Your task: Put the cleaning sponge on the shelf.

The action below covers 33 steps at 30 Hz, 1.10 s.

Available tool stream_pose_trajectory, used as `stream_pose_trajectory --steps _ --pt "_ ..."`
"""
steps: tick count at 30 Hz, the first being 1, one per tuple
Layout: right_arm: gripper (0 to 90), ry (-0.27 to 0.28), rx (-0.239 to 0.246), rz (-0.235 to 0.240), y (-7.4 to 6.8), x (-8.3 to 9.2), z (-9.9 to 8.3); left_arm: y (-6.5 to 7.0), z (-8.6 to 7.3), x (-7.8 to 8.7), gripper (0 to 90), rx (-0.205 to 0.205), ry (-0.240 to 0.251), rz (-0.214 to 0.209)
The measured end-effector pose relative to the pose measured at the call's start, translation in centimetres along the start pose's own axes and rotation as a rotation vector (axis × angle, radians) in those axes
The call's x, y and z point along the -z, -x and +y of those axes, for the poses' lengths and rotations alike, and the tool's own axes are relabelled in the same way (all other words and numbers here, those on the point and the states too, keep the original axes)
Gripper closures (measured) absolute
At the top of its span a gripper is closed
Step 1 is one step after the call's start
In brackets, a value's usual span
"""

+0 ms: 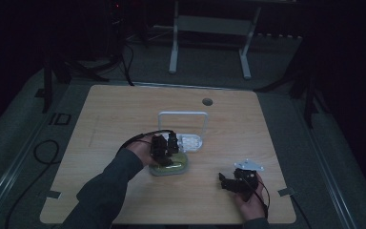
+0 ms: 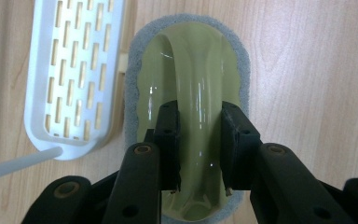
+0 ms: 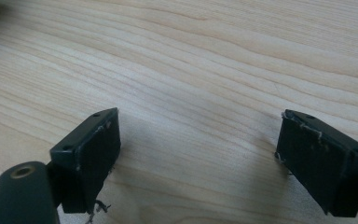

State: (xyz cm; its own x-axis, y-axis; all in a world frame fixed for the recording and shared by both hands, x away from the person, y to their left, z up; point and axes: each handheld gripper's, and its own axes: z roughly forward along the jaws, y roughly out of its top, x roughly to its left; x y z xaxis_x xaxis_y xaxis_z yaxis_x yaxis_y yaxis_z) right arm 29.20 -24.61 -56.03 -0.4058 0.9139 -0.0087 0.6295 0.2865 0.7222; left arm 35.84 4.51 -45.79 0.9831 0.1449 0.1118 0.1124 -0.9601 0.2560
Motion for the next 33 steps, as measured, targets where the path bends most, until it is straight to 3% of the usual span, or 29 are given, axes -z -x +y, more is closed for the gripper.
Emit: stream_pose_trajectory --steps 7,13,22,33 --pt "13.1 0.0 0.001 0.0 0.0 0.0 0.0 -0.5 0.5 0.1 71.4 -0.002 0.003 0.004" --pt "13.1 0.0 0.001 0.0 0.0 0.0 0.0 -0.8 0.5 0.0 71.4 -0.035 0.012 0.01" --pt "13.1 0.0 0.0 0.0 0.0 0.0 0.0 -1.1 0.6 -0.3 71.4 -0.051 0.024 0.021" --pt "13.1 0.0 0.0 0.0 0.0 0.0 0.0 -1.4 0.7 -0.4 71.5 -0.056 0.022 0.024"
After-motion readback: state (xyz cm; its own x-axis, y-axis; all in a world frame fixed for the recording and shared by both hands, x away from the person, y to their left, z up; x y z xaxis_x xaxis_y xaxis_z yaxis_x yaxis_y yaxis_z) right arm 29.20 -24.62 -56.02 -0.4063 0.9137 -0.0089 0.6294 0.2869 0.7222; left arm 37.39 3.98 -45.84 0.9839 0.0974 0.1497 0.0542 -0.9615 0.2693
